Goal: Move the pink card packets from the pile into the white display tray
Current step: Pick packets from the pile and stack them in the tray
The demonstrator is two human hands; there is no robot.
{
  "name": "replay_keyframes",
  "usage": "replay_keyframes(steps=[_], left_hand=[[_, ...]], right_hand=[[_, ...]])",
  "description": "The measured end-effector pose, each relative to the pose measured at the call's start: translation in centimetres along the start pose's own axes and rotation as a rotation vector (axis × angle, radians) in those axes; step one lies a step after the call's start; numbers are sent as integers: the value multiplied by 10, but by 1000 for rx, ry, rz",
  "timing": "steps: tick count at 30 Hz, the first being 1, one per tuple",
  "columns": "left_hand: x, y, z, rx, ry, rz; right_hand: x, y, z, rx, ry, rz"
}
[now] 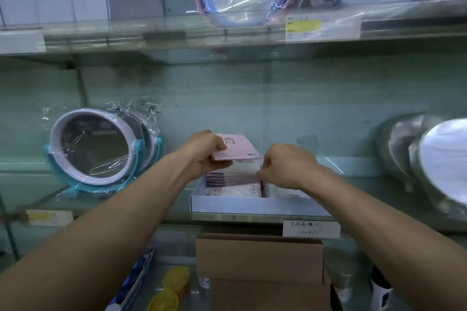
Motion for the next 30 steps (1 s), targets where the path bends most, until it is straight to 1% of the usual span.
replay_keyframes(steps=[2,3,5,6,7,9,11,13,15,18,20,22,24,26,28,30], left_hand=[[6,-2,-1,47,-7,74],[8,-4,-3,38,-27,105],[11,-7,-7,-42,-107,162],[11,-9,-7,-82,-149,183],[9,-10,-5,-111,-171,186],[6,-9,0,-162,-154,164],[5,-10,3,-245,-95,123],[5,-14,3,-342,-64,77],[6,-17,0,-361,-78,37],[6,-17,0,-289,-34,-10],[4,-14,-1,-212,-6,-32],[2,-12,-2,-204,0,-60],[0,-12,-2,-351,4,-75],[1,-15,-5,-604,-37,-39],[4,-22,-10,-871,-126,20],[7,-29,-19,-1036,-216,7]], right_hand=[[2,7,3,-17,118,-7],[1,9,1,-87,154,29],[-4,10,-4,-341,206,144],[-6,14,-6,-507,210,156],[-8,19,-7,-677,200,127],[-7,31,-8,-948,143,8],[-4,37,-10,-1147,58,-83],[-3,40,-13,-1285,-29,-138],[-3,42,-16,-1321,-107,-161],[0,45,-16,-1289,-192,-140],[0,47,-14,-1272,-162,-140],[-2,48,-9,-1272,-62,-139],[-6,51,-2,-1254,66,-168],[-9,57,5,-1209,172,-208],[-10,61,9,-1173,205,-226],[-8,61,8,-1154,181,-224]])
Point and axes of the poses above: each hand's wrist, its own x-axis away from the middle knuckle, its own z-axis out of the back of the hand, y = z × x, the point moved 2 cm from there along -x, towards the middle knuckle, and after that the axes turned 1 degree about x, right-handed, at the moved point
